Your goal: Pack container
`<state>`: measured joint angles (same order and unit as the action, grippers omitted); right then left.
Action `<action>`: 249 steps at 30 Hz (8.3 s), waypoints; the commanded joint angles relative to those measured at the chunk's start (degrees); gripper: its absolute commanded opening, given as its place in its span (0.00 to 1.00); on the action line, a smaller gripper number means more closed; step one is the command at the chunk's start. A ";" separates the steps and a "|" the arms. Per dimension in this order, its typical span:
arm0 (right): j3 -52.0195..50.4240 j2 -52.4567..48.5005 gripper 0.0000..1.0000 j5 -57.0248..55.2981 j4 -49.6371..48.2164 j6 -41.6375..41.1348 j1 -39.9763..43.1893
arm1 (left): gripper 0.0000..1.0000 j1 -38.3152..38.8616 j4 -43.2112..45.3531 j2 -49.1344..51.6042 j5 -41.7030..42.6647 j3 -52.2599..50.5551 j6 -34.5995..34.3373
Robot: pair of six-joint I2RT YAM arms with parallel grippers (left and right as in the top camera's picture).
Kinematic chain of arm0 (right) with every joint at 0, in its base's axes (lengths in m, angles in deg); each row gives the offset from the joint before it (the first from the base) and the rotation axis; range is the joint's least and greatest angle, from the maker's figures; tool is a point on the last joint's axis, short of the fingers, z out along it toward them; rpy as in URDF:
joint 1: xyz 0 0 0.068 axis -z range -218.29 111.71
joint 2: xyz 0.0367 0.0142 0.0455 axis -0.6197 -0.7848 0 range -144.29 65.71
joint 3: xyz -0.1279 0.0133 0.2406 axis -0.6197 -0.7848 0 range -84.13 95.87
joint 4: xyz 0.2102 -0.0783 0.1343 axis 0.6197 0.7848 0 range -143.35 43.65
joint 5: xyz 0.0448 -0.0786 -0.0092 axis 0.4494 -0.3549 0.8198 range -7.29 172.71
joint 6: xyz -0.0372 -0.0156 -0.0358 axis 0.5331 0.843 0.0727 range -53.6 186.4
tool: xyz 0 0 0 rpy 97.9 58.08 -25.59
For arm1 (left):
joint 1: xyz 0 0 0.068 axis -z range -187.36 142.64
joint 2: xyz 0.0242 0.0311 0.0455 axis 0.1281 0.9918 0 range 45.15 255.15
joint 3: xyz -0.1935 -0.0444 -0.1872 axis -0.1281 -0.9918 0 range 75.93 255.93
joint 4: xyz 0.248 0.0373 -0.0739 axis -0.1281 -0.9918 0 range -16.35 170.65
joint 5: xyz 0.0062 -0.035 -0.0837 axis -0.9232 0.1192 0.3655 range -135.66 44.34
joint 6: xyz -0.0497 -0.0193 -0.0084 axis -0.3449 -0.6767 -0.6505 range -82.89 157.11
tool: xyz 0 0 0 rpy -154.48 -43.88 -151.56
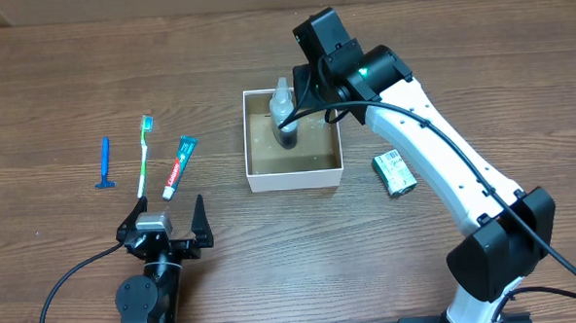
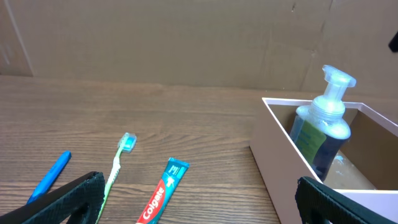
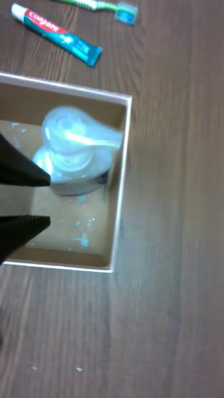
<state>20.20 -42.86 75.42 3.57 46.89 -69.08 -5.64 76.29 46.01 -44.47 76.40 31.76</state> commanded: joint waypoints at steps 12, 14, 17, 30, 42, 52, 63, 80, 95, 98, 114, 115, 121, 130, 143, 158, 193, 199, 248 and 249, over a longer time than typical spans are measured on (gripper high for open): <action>-12.13 1.03 0.12 2.32 -11.21 -0.50 0.13 | 1.00 -0.57 -0.09 -0.57 -0.57 -0.20 1.29; -14.27 1.03 0.12 3.63 -14.43 -0.83 0.13 | 1.00 -0.57 -0.09 -0.55 -0.57 -0.20 1.29; -16.22 0.72 0.13 3.63 -16.70 -1.38 0.13 | 1.00 -0.57 -0.09 -0.57 -0.57 -0.20 1.29; -17.00 -5.57 0.13 7.32 -21.90 -1.60 0.11 | 1.00 -0.57 -0.09 -0.55 -0.57 -0.20 1.29; -17.00 -7.39 0.13 8.02 -22.18 -1.79 0.11 | 1.00 -0.57 -0.09 -0.57 -0.57 -0.20 1.29; -17.00 -7.39 0.13 16.52 -25.16 -2.23 0.11 | 1.00 -0.57 -0.09 -0.57 -0.57 -0.20 1.29; -17.00 -8.17 0.13 13.35 -26.08 -2.21 0.17 | 1.00 -0.57 -0.09 -0.57 -0.57 -0.20 1.29; -17.00 -10.97 0.13 22.38 -30.51 -2.97 -0.04 | 1.00 -0.57 -0.09 -0.57 -0.57 -0.20 1.29; -17.00 -10.99 0.13 19.08 -28.74 -3.08 -0.15 | 1.00 -0.57 -0.09 -0.57 -0.57 -0.20 1.29; -17.00 -10.99 0.13 18.95 -28.52 -3.08 -0.15 | 1.00 -0.57 -0.09 -0.57 -0.57 -0.20 1.29; -17.00 -10.99 0.13 27.56 -30.73 -0.20 -0.07 | 1.00 -0.57 -0.07 -0.57 -0.57 -0.20 1.29; -17.00 -10.99 0.13 27.56 -30.73 -0.20 -0.02 | 1.00 -0.57 -0.09 -0.55 -0.57 -0.20 1.29; -16.98 -10.99 0.15 27.50 -30.73 0.02 0.59 | 1.00 -0.57 -0.09 -0.57 -0.57 -0.20 1.29; -11.47 -10.69 0.66 25.79 -24.30 2.05 3.26 | 1.00 -0.57 -0.09 -0.55 -0.57 -0.20 1.29; -0.33 -10.69 0.66 10.69 -0.52 3.19 3.32 | 1.00 -0.57 -0.07 -0.57 -0.57 -0.20 1.29; -0.44 -10.69 0.58 8.59 14.84 1.22 3.32 | 1.00 -0.57 -0.09 -0.55 -0.57 -0.20 1.29; 6.29 -11.04 0.61 -6.25 -1.22 14.40 5.22 | 1.00 -0.57 -0.09 -0.57 -0.57 -0.20 1.29; 6.23 -11.26 0.61 -3.56 -0.74 15.37 8.63 | 1.00 -0.57 -0.09 -0.57 -0.57 -0.20 1.29; -3.19 -13.09 0.13 7.85 -5.44 10.64 8.92 | 1.00 -0.57 -0.09 -0.57 -0.57 -0.20 1.29; -3.19 -13.09 0.11 7.82 -5.51 9.99 8.92 | 1.00 -0.57 -0.07 -0.57 -0.57 -0.20 1.29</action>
<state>17.32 -55.65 83.36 -1.45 59.89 -59.88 -5.64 76.29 46.01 -44.47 76.40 31.76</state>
